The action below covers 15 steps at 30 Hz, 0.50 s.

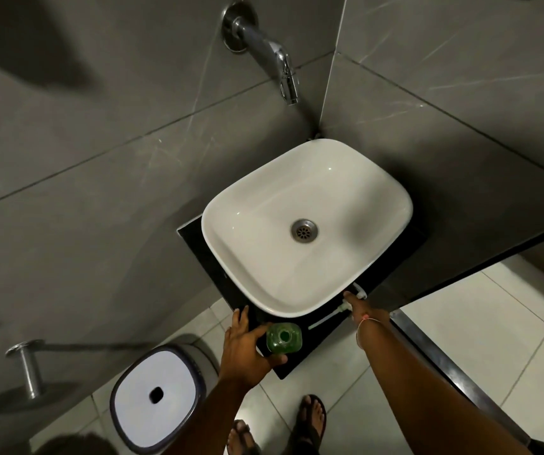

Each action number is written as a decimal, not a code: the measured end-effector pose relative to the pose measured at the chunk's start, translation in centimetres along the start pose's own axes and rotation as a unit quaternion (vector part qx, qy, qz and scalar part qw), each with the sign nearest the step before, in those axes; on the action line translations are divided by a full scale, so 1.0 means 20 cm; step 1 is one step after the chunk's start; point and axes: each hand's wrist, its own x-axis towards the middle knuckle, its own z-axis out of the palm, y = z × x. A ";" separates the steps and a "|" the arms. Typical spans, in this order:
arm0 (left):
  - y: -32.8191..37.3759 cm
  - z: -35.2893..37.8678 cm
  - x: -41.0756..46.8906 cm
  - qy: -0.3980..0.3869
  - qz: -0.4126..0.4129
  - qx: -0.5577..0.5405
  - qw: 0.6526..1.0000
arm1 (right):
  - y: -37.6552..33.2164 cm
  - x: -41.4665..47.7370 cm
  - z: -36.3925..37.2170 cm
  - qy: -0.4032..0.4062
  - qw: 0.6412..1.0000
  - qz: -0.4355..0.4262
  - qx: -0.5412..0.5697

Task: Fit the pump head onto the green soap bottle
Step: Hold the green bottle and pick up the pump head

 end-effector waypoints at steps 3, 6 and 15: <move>0.00 0.00 -0.01 -0.001 0.001 -0.002 1.000 | 0.01 -0.21 -0.06 0.094 0.988 -0.097 -0.070; 0.01 0.01 -0.02 -0.007 -0.004 0.001 1.000 | 0.08 -0.52 -0.08 0.130 0.950 -0.276 -0.069; 0.01 0.00 -0.05 -0.007 0.002 0.014 1.000 | 0.11 -0.73 0.04 0.164 0.833 -0.526 -0.053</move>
